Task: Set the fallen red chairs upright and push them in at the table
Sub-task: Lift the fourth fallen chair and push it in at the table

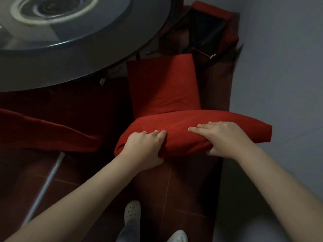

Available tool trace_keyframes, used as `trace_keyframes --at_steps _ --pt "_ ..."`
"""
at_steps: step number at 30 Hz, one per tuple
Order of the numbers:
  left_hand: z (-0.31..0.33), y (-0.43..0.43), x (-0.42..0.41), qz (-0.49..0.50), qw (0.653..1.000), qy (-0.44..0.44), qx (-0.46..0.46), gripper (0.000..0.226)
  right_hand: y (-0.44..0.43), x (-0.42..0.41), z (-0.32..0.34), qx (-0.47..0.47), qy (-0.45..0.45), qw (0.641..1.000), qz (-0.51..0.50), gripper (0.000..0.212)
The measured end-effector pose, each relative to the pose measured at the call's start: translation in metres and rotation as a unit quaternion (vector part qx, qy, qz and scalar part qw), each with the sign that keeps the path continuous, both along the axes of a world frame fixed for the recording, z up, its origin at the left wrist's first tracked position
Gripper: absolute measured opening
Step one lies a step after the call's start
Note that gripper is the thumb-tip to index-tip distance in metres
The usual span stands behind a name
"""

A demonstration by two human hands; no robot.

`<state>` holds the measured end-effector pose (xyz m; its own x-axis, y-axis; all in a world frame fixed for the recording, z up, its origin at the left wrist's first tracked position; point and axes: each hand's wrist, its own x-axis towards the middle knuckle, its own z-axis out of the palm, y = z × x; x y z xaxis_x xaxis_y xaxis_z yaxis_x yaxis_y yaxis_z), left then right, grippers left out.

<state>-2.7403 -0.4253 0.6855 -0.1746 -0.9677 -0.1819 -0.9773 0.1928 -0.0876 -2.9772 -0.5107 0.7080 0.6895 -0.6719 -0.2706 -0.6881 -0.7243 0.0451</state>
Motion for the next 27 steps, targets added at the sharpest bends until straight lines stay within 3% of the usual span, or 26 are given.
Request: trace_keyframes --at_steps 19,24,27 --pt "0.040 -0.071 0.017 0.043 0.994 0.012 -0.102 0.069 -0.087 0.025 0.023 0.021 -0.104 0.994 -0.029 0.084" --pt "0.049 -0.103 0.032 0.051 0.993 0.018 -0.103 0.064 -0.122 0.039 0.032 0.033 -0.100 0.993 -0.051 0.096" --pt "0.053 -0.122 0.042 0.056 0.992 0.016 -0.110 0.063 -0.144 0.049 0.035 0.042 -0.106 0.992 -0.045 0.085"
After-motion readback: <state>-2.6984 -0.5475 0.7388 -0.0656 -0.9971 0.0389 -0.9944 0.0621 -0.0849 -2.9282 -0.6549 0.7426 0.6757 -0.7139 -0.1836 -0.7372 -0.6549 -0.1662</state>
